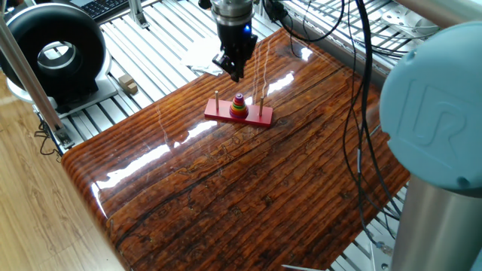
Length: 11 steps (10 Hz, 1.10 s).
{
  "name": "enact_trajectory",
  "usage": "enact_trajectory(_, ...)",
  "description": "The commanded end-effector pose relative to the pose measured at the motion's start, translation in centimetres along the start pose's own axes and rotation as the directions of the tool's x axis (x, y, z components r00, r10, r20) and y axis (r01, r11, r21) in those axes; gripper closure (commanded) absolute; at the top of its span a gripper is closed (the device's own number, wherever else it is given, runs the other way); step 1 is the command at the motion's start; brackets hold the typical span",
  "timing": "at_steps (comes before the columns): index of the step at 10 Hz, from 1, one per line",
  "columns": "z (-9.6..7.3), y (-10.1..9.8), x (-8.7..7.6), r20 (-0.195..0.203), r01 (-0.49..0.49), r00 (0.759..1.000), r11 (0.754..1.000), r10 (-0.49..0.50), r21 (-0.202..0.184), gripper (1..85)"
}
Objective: Take out one Hanoi block and throw it aside
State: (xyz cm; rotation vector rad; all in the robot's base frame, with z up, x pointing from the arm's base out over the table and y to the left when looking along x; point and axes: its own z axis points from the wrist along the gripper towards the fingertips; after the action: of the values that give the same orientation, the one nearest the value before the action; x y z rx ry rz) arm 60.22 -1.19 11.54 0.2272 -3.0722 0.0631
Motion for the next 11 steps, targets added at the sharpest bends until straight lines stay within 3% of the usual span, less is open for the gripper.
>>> enact_trajectory(1,-0.2,0.2,0.2,0.012,0.038,0.999,0.999,-0.038,0.01,55.7)
enact_trajectory(2,-0.2,0.5,0.2,0.013,0.034,0.999,0.999,-0.034,-0.001,55.0)
enact_trajectory(4,0.6,0.8,-1.6,0.067,0.034,0.997,0.999,-0.033,-0.01,55.3)
enact_trajectory(6,1.5,1.7,-2.3,0.088,0.04,0.995,0.999,-0.037,-0.035,55.3)
enact_trajectory(8,1.8,1.8,-1.4,0.061,0.04,0.997,0.998,-0.038,-0.04,56.7)
enact_trajectory(11,2.8,1.2,-0.3,0.067,0.059,0.996,0.997,-0.056,-0.046,57.3)
